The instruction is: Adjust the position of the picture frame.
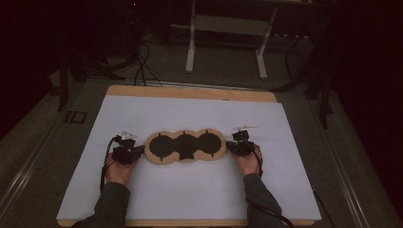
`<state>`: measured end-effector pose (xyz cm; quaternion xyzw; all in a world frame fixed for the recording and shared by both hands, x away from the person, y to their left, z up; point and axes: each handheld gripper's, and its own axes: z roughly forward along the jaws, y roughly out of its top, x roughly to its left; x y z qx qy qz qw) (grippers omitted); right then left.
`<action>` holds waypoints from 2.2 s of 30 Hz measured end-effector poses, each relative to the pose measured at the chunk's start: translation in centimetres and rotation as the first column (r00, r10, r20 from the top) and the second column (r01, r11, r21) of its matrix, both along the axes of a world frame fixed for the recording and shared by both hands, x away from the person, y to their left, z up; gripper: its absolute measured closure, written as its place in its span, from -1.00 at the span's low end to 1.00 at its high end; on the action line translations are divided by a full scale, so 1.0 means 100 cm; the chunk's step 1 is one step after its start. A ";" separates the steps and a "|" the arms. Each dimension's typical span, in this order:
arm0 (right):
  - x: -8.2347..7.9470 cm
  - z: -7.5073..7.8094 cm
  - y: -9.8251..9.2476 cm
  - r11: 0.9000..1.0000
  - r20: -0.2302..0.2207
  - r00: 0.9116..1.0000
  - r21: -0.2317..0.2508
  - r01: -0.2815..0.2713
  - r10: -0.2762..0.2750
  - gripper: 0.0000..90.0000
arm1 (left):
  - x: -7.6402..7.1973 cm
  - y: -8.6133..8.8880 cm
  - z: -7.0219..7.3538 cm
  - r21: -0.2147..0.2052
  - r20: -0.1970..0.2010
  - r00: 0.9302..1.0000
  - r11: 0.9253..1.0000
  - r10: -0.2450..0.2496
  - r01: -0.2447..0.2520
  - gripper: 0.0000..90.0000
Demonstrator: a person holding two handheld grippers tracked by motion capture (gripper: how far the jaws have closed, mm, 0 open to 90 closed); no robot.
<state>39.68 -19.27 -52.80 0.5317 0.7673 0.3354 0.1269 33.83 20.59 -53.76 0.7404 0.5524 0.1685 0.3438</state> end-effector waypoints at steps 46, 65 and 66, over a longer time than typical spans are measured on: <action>-0.010 -0.001 -0.038 0.997 -0.018 1.000 0.075 0.018 -0.016 1.00 | 0.006 -0.024 0.000 -0.020 -0.012 0.999 0.999 -0.049 0.049 1.00; -0.020 -0.001 -0.027 0.998 -0.012 1.000 0.064 0.005 -0.004 1.00 | -0.004 -0.015 0.000 -0.021 -0.011 0.998 0.998 -0.055 0.055 1.00; -0.020 -0.001 -0.029 0.998 -0.010 1.000 0.068 0.004 -0.003 1.00 | -0.005 -0.016 -0.001 -0.023 -0.008 0.999 0.998 -0.052 0.052 1.00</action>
